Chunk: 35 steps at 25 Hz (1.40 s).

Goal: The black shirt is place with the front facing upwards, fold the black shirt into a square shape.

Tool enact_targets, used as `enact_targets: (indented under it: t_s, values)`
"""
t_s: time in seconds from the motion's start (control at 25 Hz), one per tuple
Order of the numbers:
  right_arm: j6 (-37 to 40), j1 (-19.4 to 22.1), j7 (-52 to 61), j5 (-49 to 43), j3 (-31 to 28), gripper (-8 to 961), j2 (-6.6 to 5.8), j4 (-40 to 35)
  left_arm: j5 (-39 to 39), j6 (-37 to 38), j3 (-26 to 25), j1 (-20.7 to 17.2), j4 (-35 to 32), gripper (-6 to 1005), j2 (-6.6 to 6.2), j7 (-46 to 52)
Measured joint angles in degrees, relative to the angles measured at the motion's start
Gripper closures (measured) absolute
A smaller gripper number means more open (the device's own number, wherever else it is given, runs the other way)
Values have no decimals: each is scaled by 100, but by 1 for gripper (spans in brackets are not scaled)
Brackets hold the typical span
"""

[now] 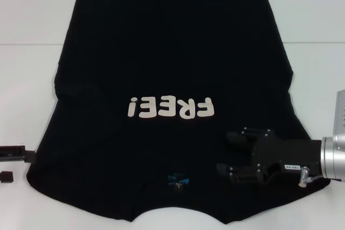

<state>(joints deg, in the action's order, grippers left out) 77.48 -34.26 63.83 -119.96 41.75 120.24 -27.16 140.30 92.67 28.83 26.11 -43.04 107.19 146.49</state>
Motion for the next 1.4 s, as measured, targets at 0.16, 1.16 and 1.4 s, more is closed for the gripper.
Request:
enact_targets:
  t_s: [0.16, 1.16, 1.4]
  values:
    - [-40, 3, -9, 0, 0, 71, 0, 31, 162, -82, 41, 97, 13, 68, 53, -7]
    - [79, -8, 61, -1, -44, 70, 0, 62, 211, -581, 653, 222, 13, 69, 317, -305]
    - [105, -11, 62, -1, -45, 70, 0, 63, 214, -609, 678, 225, 2, 81, 334, -392]
